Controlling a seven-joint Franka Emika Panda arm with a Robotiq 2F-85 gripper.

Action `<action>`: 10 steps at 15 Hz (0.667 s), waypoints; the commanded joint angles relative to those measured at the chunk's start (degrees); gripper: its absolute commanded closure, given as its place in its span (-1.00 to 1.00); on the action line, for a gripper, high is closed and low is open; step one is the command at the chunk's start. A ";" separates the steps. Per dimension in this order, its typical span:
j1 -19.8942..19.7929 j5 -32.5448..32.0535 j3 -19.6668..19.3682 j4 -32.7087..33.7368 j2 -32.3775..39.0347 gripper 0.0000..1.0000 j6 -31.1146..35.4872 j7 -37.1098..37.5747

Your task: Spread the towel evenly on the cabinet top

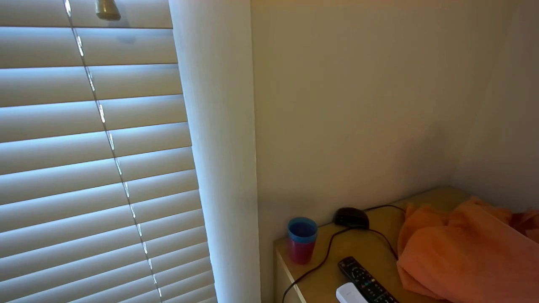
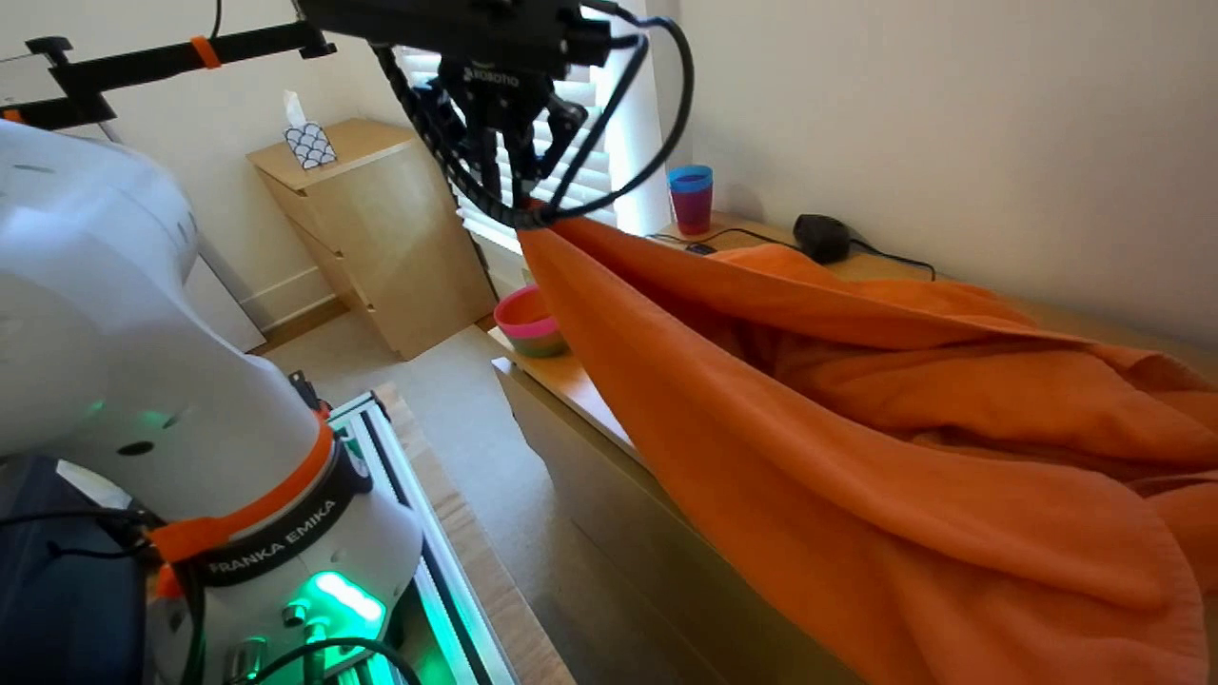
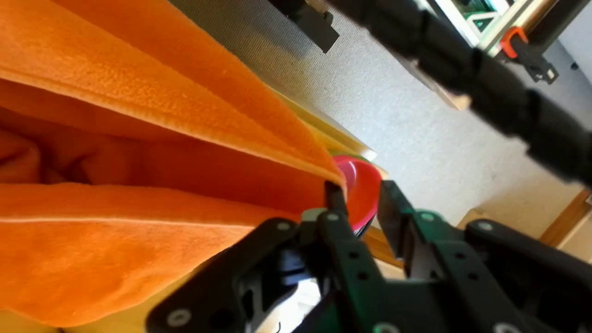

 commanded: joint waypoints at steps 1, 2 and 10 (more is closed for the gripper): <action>-4.13 2.17 3.92 0.62 -7.64 -0.16 -1.87 8.52; -5.50 1.97 4.92 1.20 -9.18 -0.30 -1.85 10.31; -18.22 -1.67 10.93 1.66 -11.79 -1.00 -8.71 20.79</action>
